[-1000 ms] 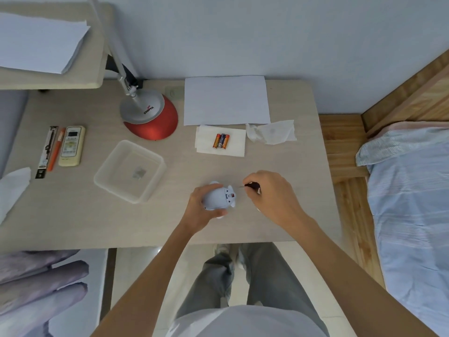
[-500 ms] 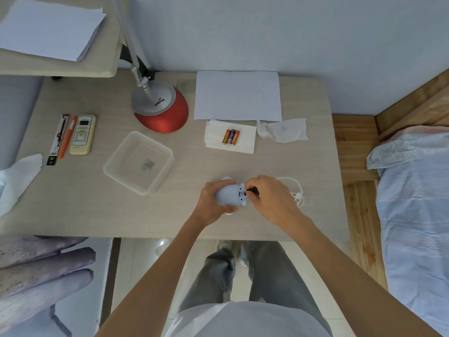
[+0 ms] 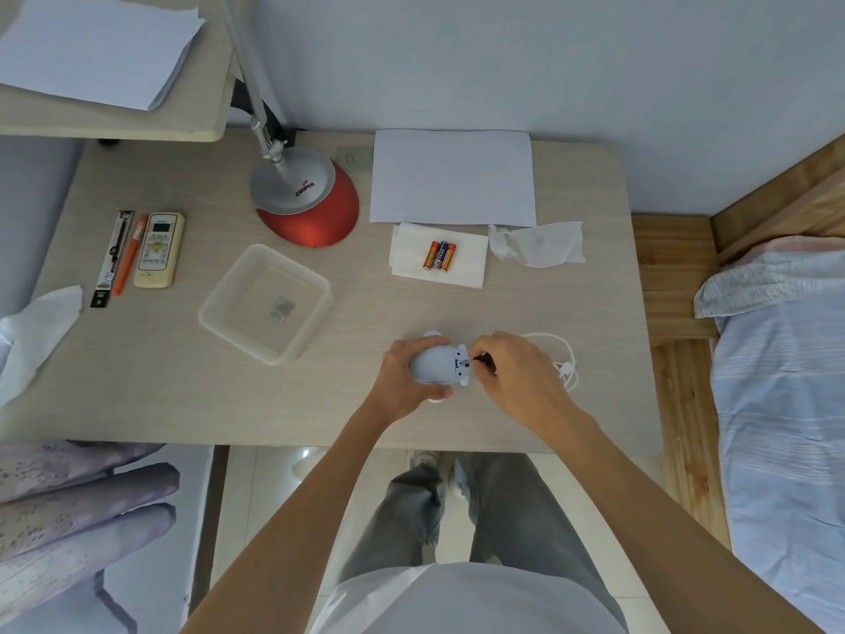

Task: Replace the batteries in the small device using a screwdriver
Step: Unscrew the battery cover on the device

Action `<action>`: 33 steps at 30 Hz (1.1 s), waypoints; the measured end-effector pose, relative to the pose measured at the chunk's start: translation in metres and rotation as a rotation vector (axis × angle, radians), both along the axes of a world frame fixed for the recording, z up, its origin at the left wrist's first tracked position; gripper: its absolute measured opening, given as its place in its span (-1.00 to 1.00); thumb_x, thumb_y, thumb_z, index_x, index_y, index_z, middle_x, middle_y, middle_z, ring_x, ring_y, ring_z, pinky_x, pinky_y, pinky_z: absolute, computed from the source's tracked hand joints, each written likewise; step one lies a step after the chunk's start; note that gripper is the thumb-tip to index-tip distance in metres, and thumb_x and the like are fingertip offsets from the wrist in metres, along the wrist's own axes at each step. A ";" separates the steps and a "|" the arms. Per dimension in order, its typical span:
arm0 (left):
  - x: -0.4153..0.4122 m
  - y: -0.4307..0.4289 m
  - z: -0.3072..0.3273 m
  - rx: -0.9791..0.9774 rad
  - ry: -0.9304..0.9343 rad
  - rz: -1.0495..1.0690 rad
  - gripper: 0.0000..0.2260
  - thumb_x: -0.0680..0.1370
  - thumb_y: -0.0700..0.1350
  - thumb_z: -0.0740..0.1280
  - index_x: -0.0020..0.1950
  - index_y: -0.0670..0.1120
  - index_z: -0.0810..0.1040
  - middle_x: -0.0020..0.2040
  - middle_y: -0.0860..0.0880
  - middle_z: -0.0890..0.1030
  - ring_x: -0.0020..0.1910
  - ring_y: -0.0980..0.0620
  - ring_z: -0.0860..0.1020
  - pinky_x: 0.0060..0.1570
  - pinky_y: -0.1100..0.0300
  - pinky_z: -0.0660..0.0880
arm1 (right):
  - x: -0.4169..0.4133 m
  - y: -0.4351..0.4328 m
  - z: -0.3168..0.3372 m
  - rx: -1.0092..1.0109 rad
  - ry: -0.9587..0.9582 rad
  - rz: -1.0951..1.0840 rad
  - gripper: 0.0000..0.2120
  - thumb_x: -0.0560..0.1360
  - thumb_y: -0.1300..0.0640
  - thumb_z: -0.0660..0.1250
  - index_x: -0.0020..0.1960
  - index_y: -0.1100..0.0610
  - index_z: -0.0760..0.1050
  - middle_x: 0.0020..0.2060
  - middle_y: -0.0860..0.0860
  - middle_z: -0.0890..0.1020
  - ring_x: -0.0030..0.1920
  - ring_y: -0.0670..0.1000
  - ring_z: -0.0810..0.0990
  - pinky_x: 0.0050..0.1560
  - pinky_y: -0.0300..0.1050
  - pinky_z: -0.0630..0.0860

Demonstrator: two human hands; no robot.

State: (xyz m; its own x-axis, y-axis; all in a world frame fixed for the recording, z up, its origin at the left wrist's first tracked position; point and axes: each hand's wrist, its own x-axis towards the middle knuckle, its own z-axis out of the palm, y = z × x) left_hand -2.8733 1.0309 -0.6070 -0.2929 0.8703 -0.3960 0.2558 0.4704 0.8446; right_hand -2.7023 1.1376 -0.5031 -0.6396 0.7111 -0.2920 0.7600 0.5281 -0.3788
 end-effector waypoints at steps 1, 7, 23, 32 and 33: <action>0.000 0.000 0.000 -0.002 -0.002 0.001 -0.30 0.33 -0.15 0.74 0.42 0.15 0.60 0.33 -0.04 0.49 0.31 -0.13 0.47 0.27 -0.07 0.60 | 0.000 0.000 0.000 0.000 -0.008 0.009 -0.84 0.66 0.09 0.30 0.16 0.04 0.64 -0.06 -0.02 0.63 -0.17 0.03 0.55 -0.18 -0.09 0.42; 0.000 0.001 -0.003 -0.009 -0.012 -0.001 -0.30 0.33 -0.13 0.74 0.38 0.25 0.58 0.33 -0.01 0.48 0.32 -0.14 0.45 0.30 -0.15 0.60 | 0.000 0.002 0.004 0.011 -0.088 0.088 -0.87 0.65 0.14 0.27 0.19 0.09 0.45 0.00 0.04 0.63 -0.12 0.16 0.65 -0.12 0.13 0.62; 0.007 0.006 0.000 -0.071 -0.020 0.026 -0.28 0.28 -0.10 0.72 0.37 0.28 0.59 0.27 -0.04 0.44 0.32 -0.17 0.44 0.31 -0.22 0.59 | 0.005 -0.001 0.004 0.072 -0.066 0.088 -0.79 0.66 0.03 0.32 0.22 0.11 0.41 -0.11 0.00 0.65 -0.22 0.12 0.65 -0.23 0.04 0.58; 0.011 0.008 0.005 -0.087 0.029 0.006 -0.28 0.30 -0.19 0.72 0.39 0.21 0.62 0.28 -0.05 0.42 0.33 -0.14 0.39 0.33 -0.14 0.56 | 0.005 0.003 0.000 0.123 -0.121 0.049 -0.71 0.69 -0.10 0.29 -0.04 0.11 0.51 -0.27 0.02 0.62 -0.31 0.10 0.61 -0.29 0.02 0.55; 0.011 0.008 0.006 -0.089 0.031 0.006 -0.28 0.30 -0.19 0.72 0.39 0.21 0.61 0.28 -0.05 0.42 0.33 -0.14 0.39 0.33 -0.13 0.56 | 0.005 0.002 -0.001 0.127 -0.116 0.049 -0.72 0.69 -0.10 0.30 -0.03 0.10 0.50 -0.26 0.01 0.62 -0.30 0.09 0.61 -0.29 0.02 0.57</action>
State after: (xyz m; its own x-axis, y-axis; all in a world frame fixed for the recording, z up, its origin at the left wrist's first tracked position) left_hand -2.8623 1.0389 -0.6013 -0.3110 0.8304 -0.4622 0.2780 0.5446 0.7913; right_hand -2.6974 1.1401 -0.5041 -0.6415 0.7159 -0.2756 0.7671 0.6032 -0.2185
